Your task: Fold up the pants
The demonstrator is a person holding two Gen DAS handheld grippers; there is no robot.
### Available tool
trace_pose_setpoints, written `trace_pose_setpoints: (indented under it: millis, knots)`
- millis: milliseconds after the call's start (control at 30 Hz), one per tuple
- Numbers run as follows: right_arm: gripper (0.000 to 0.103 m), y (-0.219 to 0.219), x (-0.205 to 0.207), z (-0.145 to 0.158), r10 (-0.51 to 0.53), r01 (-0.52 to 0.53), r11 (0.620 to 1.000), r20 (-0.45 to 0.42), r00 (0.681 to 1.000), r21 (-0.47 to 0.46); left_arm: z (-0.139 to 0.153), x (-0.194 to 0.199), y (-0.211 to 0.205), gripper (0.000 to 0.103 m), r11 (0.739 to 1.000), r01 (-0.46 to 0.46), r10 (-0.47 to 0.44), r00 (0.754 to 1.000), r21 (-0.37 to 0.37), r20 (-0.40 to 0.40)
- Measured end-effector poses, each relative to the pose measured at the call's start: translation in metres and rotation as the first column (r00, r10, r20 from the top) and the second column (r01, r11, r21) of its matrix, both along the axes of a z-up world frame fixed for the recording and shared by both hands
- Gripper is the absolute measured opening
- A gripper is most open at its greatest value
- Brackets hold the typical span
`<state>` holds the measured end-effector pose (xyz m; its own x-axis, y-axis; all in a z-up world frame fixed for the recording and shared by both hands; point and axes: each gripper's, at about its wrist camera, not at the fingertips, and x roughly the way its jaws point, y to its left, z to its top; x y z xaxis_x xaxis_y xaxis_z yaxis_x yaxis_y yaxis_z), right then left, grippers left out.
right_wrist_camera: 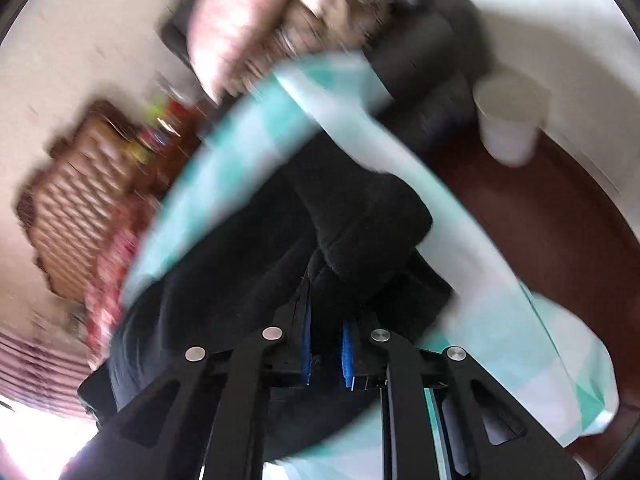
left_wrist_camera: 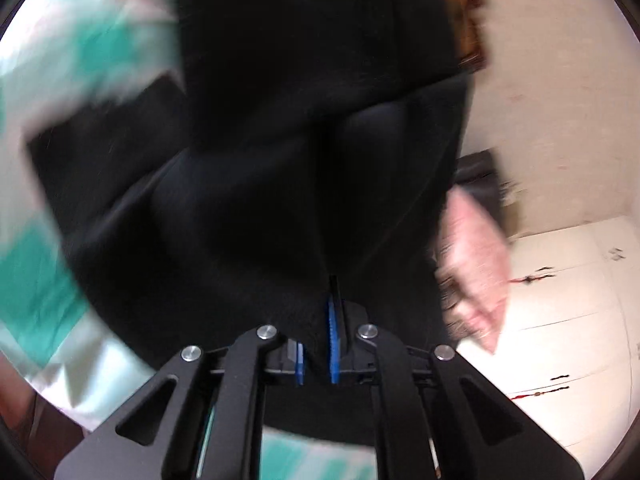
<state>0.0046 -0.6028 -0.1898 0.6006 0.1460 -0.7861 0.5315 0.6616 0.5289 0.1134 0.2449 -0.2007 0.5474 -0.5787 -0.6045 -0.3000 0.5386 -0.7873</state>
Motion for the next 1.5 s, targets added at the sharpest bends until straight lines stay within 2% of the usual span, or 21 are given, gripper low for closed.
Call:
trace_pose_setpoints:
  millis: [67,167,233,333,400,467,533,600,633,667,767,900,967,1067,1200,1267,1300,1367,1433,1467,1500]
  knots:
    - [0.014,0.006,-0.003,0.004,0.031,-0.032,0.998,-0.002,1.000,-0.058,-0.013,-0.007,0.004,0.008,1.000,-0.006,0.006,1.000,-0.008,0.011]
    - [0.014,0.014,-0.012,0.046,0.051,-0.043,0.994,0.080,0.996,-0.100,0.014,-0.019,0.007,0.008,1.000,-0.009,0.011,0.994,-0.016,0.108]
    - [0.014,0.022,-0.021,0.064,0.059,-0.042,0.989,0.118,0.991,-0.144,0.025,-0.029,0.008,0.008,1.000,-0.022,0.024,0.991,-0.015,0.135]
    - [0.014,0.025,-0.015,0.042,0.063,-0.060,0.977,0.009,0.998,-0.206,-0.001,-0.031,0.011,0.008,0.999,-0.026,0.027,0.998,-0.022,0.048]
    - [0.014,0.019,-0.013,0.017,0.034,-0.047,0.986,-0.082,0.996,-0.161,-0.010,-0.031,0.011,0.008,0.999,-0.031,0.031,0.999,-0.039,0.008]
    - [0.014,0.027,-0.031,0.037,0.060,-0.060,0.977,-0.009,0.998,-0.206,0.015,-0.042,0.009,0.008,1.000,-0.026,0.024,0.994,0.015,0.104]
    - [0.014,0.029,-0.042,0.045,0.055,-0.048,0.980,0.030,0.998,-0.195,0.022,-0.043,0.008,0.008,0.999,-0.037,0.034,0.993,0.021,0.117]
    - [0.014,0.025,-0.039,0.031,0.051,-0.051,0.982,-0.003,0.999,-0.183,0.000,-0.040,0.006,0.008,0.999,-0.039,0.038,0.998,0.015,0.048]
    - [0.014,0.018,-0.033,0.012,0.043,-0.050,0.987,-0.050,0.998,-0.150,-0.014,-0.039,0.007,0.008,0.999,-0.051,0.051,0.999,-0.013,0.002]
    - [0.014,0.014,-0.034,0.006,0.031,-0.036,0.992,-0.044,0.999,-0.123,-0.023,-0.041,0.009,0.008,0.997,-0.065,0.064,0.998,-0.044,-0.016]
    - [0.014,0.025,-0.046,0.033,0.054,-0.052,0.987,0.006,0.999,-0.149,0.010,-0.052,0.005,0.008,0.998,-0.066,0.066,0.994,0.003,0.088]
    - [0.014,0.025,-0.056,0.065,0.056,-0.047,0.995,0.108,0.993,-0.085,0.043,-0.063,0.003,0.008,0.996,-0.089,0.093,0.983,-0.032,0.158]
    - [0.014,0.029,-0.050,0.063,0.061,-0.050,0.990,0.080,0.995,-0.134,0.036,-0.065,-0.003,0.008,0.996,-0.090,0.088,0.987,0.008,0.135]
    - [0.014,0.027,-0.042,0.024,0.052,-0.058,0.990,-0.046,0.998,-0.128,-0.015,-0.064,0.005,0.008,0.994,-0.098,0.097,0.995,-0.049,-0.010]
    - [0.014,0.028,-0.055,0.034,0.063,-0.064,0.988,-0.010,0.998,-0.141,-0.010,-0.070,0.010,0.012,0.996,-0.077,0.079,0.995,-0.045,0.059]
    - [0.014,0.034,-0.055,0.048,0.087,-0.083,0.979,0.011,0.996,-0.187,-0.009,-0.067,0.022,0.031,0.994,-0.101,0.103,0.992,-0.033,0.075]
    - [0.014,0.034,-0.053,0.048,0.090,-0.087,0.977,0.008,0.996,-0.192,-0.010,-0.066,0.031,0.031,0.991,-0.129,0.131,0.989,-0.033,0.072]
    - [0.014,0.031,-0.051,0.035,0.080,-0.083,0.981,-0.025,0.996,-0.177,-0.013,-0.067,0.048,0.030,0.985,-0.163,0.167,0.983,-0.059,0.070]
    - [0.014,0.029,-0.050,0.020,0.072,-0.081,0.982,-0.060,0.996,-0.168,-0.015,-0.058,0.057,0.027,0.988,-0.146,0.148,0.987,-0.050,0.054]
    - [0.014,0.029,-0.051,0.015,0.072,-0.082,0.982,-0.065,0.995,-0.170,-0.015,-0.053,0.060,0.012,0.990,-0.139,0.140,0.990,-0.028,0.029]
    - [0.014,0.030,-0.052,0.014,0.071,-0.080,0.982,-0.061,0.996,-0.172,-0.004,-0.046,0.057,0.012,0.994,-0.107,0.106,0.994,0.032,0.030]
